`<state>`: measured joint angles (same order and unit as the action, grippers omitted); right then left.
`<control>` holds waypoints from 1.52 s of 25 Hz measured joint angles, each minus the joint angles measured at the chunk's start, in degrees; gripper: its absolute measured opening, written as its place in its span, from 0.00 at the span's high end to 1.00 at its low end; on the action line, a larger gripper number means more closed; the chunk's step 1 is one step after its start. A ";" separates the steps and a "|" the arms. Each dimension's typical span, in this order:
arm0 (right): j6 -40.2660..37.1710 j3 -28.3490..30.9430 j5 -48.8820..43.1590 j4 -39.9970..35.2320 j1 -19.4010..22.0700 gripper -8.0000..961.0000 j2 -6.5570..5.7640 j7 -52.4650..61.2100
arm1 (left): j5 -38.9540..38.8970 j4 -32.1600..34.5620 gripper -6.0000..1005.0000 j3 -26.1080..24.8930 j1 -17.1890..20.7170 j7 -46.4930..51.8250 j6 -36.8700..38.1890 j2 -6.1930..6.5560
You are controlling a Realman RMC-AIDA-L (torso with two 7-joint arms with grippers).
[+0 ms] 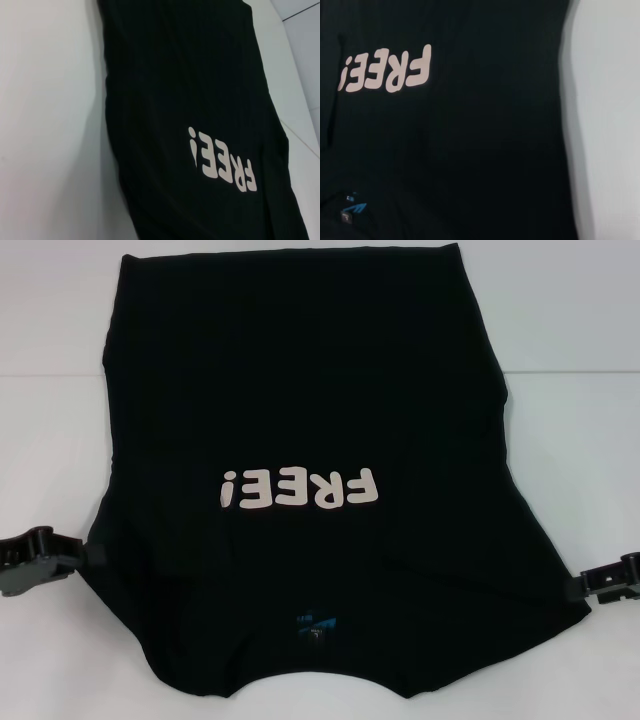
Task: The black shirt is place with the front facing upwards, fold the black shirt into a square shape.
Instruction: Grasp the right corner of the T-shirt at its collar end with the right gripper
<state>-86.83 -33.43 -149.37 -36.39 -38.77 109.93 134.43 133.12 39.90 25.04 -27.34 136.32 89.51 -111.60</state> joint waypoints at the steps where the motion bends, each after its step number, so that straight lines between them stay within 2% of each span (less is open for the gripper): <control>1: 0.24 -0.15 -0.07 0.02 -0.15 0.30 0.24 0.00 | -0.01 0.00 0.96 0.00 0.03 0.00 -0.02 -0.03; 6: 1.35 -1.89 -0.13 0.04 -0.49 0.30 1.02 0.53 | -0.04 0.00 0.95 -0.01 0.10 0.00 -0.05 -0.11; 19: 2.43 -3.73 -0.03 0.01 -1.48 0.30 2.16 1.22 | -0.05 0.01 0.95 -0.08 0.20 0.03 -0.14 -0.22; 25: 2.15 -3.79 0.15 0.04 -2.83 0.30 3.32 1.10 | -0.05 -0.04 0.95 -0.08 0.14 0.05 -0.61 -0.27; 31: 2.03 -5.03 -0.14 1.49 -4.31 0.38 4.02 1.20 | -0.05 -0.08 0.95 -0.08 0.09 0.08 -0.71 -0.31; 38: 1.81 -5.12 0.14 1.31 -3.87 0.47 3.58 1.78 | -0.05 -0.09 0.95 -0.08 0.26 0.09 -0.70 -0.29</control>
<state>-85.02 -38.56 -149.24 -35.08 -42.64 113.51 136.21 133.07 39.81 24.96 -27.09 136.41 88.82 -111.89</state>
